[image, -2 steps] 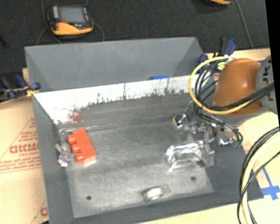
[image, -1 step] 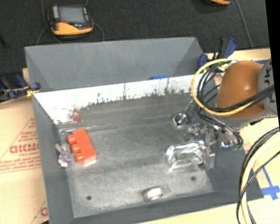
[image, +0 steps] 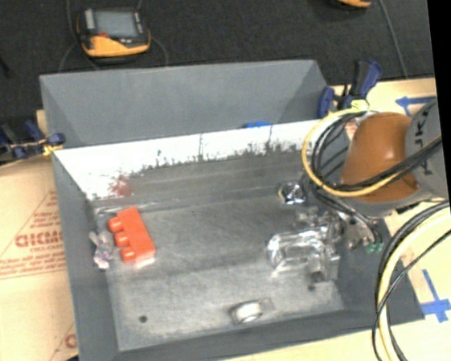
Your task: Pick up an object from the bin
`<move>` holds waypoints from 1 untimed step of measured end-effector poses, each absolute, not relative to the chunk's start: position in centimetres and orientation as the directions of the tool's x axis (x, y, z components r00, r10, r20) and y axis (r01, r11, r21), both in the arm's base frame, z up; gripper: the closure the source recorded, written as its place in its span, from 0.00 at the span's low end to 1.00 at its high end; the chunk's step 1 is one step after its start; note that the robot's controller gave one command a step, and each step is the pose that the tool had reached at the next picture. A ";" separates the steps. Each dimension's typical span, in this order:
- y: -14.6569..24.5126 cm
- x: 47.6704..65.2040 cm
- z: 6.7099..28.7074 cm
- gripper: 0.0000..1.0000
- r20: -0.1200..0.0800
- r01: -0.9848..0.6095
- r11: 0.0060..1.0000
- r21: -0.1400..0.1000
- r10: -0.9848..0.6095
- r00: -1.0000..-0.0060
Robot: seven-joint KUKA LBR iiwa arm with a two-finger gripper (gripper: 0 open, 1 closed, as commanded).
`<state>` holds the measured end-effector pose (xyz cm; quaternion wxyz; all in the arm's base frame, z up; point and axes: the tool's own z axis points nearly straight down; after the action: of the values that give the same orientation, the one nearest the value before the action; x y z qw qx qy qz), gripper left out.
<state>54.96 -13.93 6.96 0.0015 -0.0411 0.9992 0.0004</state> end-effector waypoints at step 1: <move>-14.0 55.1 7.1 0.00 -0.007 -0.085 0.996 -0.002 -0.085 -0.996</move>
Offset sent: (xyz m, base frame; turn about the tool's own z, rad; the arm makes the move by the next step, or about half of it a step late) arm 0.0000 0.0000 0.0000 0.0000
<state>55.12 -14.04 7.07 0.0033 -0.0426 0.9991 -0.0010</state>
